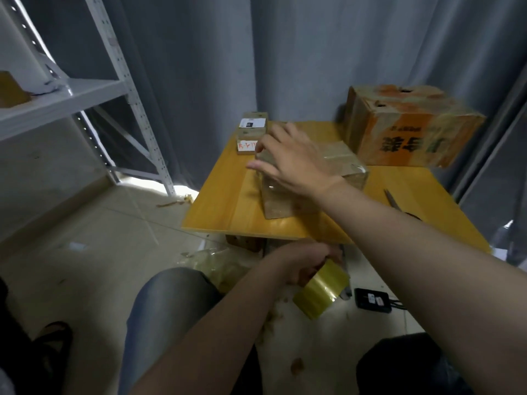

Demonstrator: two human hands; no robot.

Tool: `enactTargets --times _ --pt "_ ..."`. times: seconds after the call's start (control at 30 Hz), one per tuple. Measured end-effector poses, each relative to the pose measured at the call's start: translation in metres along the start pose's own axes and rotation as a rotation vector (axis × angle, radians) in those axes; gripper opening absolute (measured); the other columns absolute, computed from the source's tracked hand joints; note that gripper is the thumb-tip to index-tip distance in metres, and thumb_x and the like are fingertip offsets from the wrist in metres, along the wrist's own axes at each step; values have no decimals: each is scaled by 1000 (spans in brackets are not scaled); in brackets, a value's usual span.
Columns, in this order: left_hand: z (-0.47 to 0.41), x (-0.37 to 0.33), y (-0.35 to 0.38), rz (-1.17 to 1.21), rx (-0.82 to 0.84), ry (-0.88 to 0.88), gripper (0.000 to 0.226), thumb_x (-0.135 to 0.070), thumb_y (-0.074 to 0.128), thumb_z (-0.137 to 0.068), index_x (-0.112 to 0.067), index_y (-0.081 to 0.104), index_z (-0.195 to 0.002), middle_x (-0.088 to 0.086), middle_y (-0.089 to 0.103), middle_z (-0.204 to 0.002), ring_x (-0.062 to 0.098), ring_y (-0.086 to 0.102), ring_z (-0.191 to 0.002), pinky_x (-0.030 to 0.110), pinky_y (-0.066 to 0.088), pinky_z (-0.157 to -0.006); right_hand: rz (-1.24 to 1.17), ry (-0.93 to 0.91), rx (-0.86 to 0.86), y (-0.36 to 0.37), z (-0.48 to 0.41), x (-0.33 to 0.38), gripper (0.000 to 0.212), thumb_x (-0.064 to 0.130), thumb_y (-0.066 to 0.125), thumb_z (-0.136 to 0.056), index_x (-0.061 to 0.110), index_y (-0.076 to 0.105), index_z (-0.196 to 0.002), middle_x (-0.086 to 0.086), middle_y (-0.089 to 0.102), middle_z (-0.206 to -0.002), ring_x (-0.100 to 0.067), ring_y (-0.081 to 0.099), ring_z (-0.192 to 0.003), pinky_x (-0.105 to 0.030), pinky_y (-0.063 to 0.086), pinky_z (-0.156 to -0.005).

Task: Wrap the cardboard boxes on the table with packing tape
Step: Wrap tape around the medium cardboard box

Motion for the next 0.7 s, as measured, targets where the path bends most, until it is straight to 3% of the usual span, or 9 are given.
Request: enactTargets --times 0.13,0.3,0.47,0.57,0.7 --pt "1 -5 -8 -33 -2 24 12 -28 67 -97 -17 67 -100 -2 54 -55 13 52 -46 21 43 -51 118 -56 52 26 -6 7 70 76 29 -98 21 61 -128 -3 56 -132 -25 49 -121 -40 44 -97" --pt "9 -11 -9 -20 7 87 18 -21 62 -102 -20 60 -84 -15 53 -40 -1 50 -33 10 39 -39 191 -99 53 36 -7 12 80 80 20 -93 21 61 -126 -5 55 -131 -26 51 -115 -41 52 -84" --pt "23 -16 -8 13 -15 82 21 -18 61 -103 -20 59 -82 -5 52 -64 7 48 -57 20 40 -51 239 -161 12 40 -2 17 77 79 25 -95 15 61 -121 -9 56 -126 -28 53 -107 -40 49 -81" --pt "36 -20 -9 3 -21 92 26 -14 59 -104 -20 57 -78 -10 54 -51 6 46 -57 15 40 -46 279 -211 -14 42 1 22 75 78 30 -95 12 59 -113 -12 56 -121 -30 52 -104 -41 47 -81" --pt "53 -27 -9 -13 -18 108 31 -11 55 -105 -18 53 -75 -3 48 -65 5 45 -55 14 38 -49 433 -253 -52 47 11 28 74 79 39 -92 10 56 -116 -15 57 -124 -33 55 -104 -44 46 -82"
Point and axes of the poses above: each hand's wrist, its own z-axis away from the middle knuckle, its own y-axis out of the palm, x = y × z, the point moved 10 cm from there along -z, towards the middle knuckle
